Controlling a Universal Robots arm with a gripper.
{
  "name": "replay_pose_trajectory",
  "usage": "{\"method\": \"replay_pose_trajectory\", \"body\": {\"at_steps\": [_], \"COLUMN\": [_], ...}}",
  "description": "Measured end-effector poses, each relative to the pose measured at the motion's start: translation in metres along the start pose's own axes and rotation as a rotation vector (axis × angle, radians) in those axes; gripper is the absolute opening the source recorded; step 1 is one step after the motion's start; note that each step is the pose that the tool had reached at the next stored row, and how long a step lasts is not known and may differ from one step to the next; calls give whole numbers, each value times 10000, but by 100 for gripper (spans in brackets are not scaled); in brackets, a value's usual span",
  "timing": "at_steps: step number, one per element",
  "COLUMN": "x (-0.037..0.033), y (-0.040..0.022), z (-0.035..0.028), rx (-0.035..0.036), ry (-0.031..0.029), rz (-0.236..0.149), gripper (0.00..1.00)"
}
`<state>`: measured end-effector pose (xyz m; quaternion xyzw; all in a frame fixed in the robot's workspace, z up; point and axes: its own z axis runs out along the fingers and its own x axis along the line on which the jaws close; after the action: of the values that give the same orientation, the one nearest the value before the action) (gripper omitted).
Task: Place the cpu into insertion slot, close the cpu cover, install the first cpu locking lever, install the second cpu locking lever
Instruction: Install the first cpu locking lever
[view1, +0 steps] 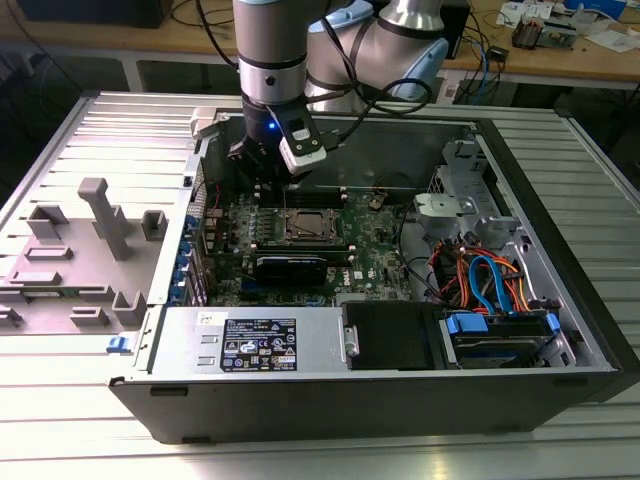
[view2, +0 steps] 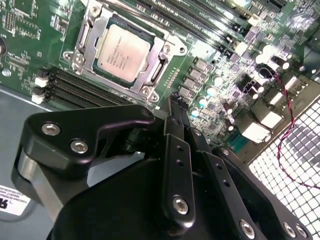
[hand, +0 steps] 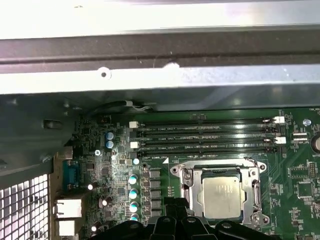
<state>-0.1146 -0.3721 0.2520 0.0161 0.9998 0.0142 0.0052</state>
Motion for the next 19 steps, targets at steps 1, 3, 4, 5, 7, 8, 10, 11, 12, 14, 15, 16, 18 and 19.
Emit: {"method": "replay_pose_trajectory", "body": {"at_steps": [1, 3, 4, 5, 7, 8, 10, 11, 12, 14, 15, 16, 18, 19], "x": [3, 11, 14, 20, 23, 24, 25, 25, 25, 26, 26, 26, 26, 27], "y": [9, 28, 36, 53, 97, 119, 149, 162, 175, 187, 195, 197, 202, 212], "z": [1, 1, 1, 2, 2, 3, 4, 5, 5, 5, 4, -2, -18, -36], "rx": [-1, -1, -2, -1, -2, -2, -4, -4, -6, -9, -8, -9, -10, -10], "ry": [0, 1, 2, 4, 7, 7, 10, 11, 14, 20, 25, 26, 27, 28], "rz": [-9, -56, -82, -128, -207, -254, -343, -403, -501, -736, -861, -913, -947, -983], "gripper": [11, 11, 11, 11, 11, 11, 11, 11, 11, 11, 11, 11, 11, 11]}}
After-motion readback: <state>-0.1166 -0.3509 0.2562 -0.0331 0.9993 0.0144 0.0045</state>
